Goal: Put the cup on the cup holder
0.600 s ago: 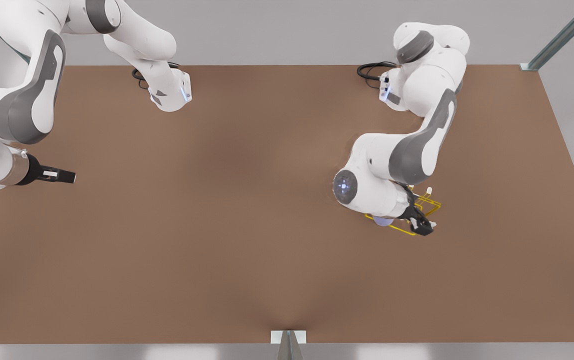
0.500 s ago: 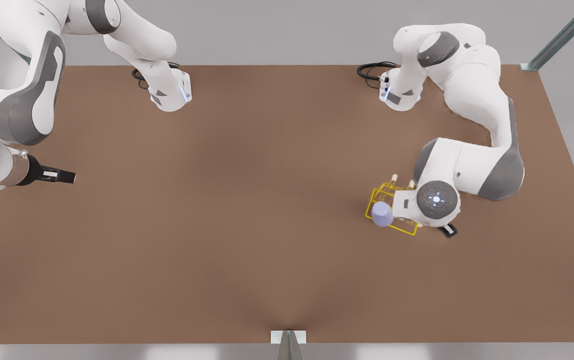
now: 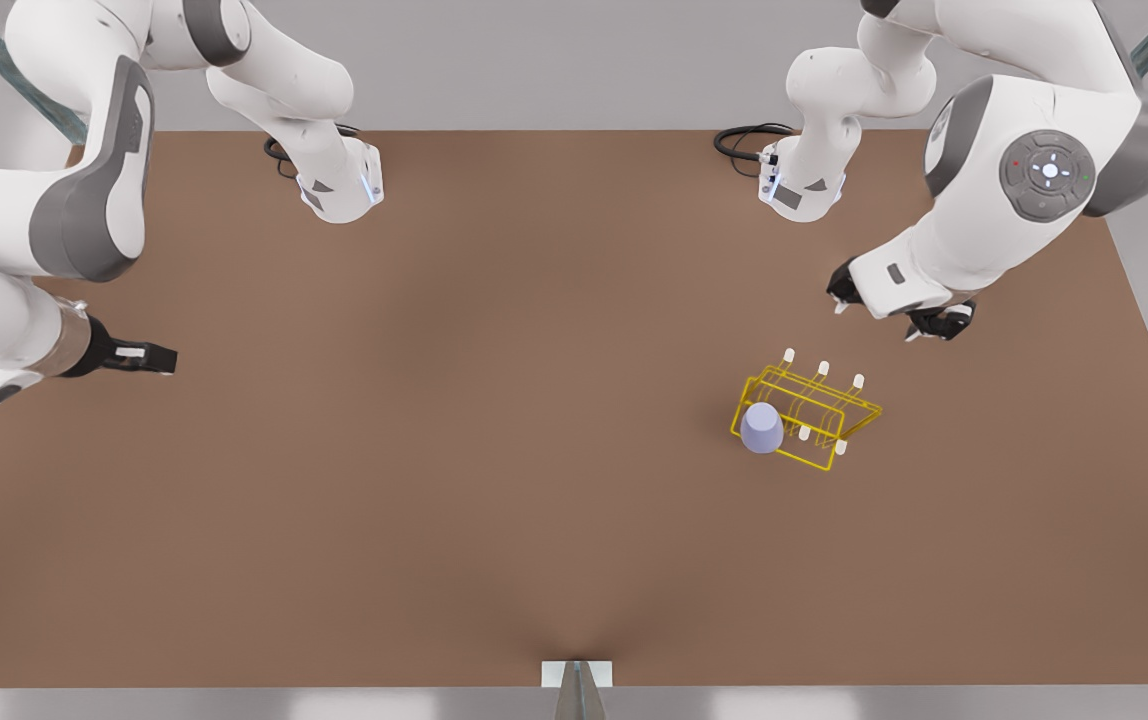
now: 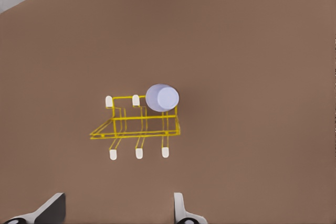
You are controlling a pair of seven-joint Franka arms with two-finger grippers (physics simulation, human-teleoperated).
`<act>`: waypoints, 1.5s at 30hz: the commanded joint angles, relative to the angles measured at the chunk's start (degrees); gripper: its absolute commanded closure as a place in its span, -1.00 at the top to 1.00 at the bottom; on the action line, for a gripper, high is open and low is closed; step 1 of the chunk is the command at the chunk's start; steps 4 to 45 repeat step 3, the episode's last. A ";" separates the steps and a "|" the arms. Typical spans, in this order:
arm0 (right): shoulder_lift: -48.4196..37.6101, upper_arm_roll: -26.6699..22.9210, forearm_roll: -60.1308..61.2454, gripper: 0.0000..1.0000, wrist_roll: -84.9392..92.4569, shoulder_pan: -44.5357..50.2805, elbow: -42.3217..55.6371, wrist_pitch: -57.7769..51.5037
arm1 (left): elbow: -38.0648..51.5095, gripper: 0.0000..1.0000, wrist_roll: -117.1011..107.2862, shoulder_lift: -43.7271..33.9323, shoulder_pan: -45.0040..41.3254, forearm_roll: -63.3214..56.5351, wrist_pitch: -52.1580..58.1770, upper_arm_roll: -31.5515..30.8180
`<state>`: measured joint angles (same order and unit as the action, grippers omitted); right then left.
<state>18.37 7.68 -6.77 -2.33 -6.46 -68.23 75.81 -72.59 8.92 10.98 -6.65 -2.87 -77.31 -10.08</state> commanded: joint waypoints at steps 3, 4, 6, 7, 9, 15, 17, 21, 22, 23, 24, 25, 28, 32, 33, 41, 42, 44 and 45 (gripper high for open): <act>-0.09 -0.03 2.81 1.00 3.21 1.10 -0.06 1.80 | 0.00 1.00 -15.52 -0.08 -0.03 1.02 -2.40 0.24; -0.09 -0.03 2.81 1.00 3.21 1.10 -0.06 1.80 | 0.00 1.00 -15.52 -0.08 -0.03 1.02 -2.40 0.24; -0.09 -0.03 2.81 1.00 3.21 1.10 -0.06 1.80 | 0.00 1.00 -15.52 -0.08 -0.03 1.02 -2.40 0.24; -0.09 -0.03 2.81 1.00 3.21 1.10 -0.06 1.80 | 0.00 1.00 -15.52 -0.08 -0.03 1.02 -2.40 0.24; -0.09 -0.03 2.81 1.00 3.21 1.10 -0.06 1.80 | 0.00 1.00 -15.52 -0.08 -0.03 1.02 -2.40 0.24; -0.09 -0.03 2.81 1.00 3.21 1.10 -0.06 1.80 | 0.00 1.00 -15.52 -0.08 -0.03 1.02 -2.40 0.24; -0.09 -0.03 2.81 1.00 3.21 1.10 -0.06 1.80 | 0.00 1.00 -15.52 -0.08 -0.03 1.02 -2.40 0.24; -0.09 -0.03 2.81 1.00 3.21 1.10 -0.06 1.80 | 0.00 1.00 -15.52 -0.08 -0.03 1.02 -2.40 0.24; -0.09 -0.03 2.81 1.00 3.21 1.10 -0.06 1.80 | 0.00 1.00 -15.52 -0.08 -0.03 1.02 -2.40 0.24; -0.09 -0.03 2.81 1.00 3.21 1.10 -0.06 1.80 | 0.00 1.00 -15.52 -0.08 -0.03 1.02 -2.40 0.24; -0.09 -0.03 2.81 1.00 3.21 1.10 -0.06 1.80 | 0.00 1.00 -15.52 -0.08 -0.03 1.02 -2.40 0.24; -0.09 -0.03 2.81 1.00 3.21 1.10 -0.06 1.80 | 0.00 1.00 -15.52 -0.08 -0.03 1.02 -2.40 0.24; -0.09 -0.03 2.81 1.00 3.21 1.10 -0.06 1.80 | 0.00 1.00 -15.52 -0.08 -0.03 1.02 -2.40 0.24; -0.09 -0.03 2.81 1.00 3.21 1.10 -0.06 1.80 | 0.00 1.00 -15.52 -0.08 -0.03 1.02 -2.40 0.24; -0.09 -0.03 2.81 1.00 3.21 1.10 -0.06 1.80 | 0.00 1.00 -15.52 -0.08 -0.03 1.02 -2.40 0.24; -0.09 -0.03 2.81 1.00 3.21 1.10 -0.06 1.80 | 0.00 1.00 -15.52 -0.08 -0.03 1.02 -2.40 0.24; -0.09 -0.03 2.81 1.00 3.21 1.10 -0.06 1.80 | 0.00 1.00 -15.52 -0.08 -0.03 1.02 -2.40 0.24; -0.09 -0.03 2.81 1.00 3.21 1.10 -0.06 1.80 | 0.00 1.00 -15.52 -0.08 -0.03 1.02 -2.40 0.24; -0.09 -0.03 2.81 1.00 3.21 1.10 -0.06 1.80 | 0.00 1.00 -15.52 -0.08 -0.03 1.02 -2.40 0.24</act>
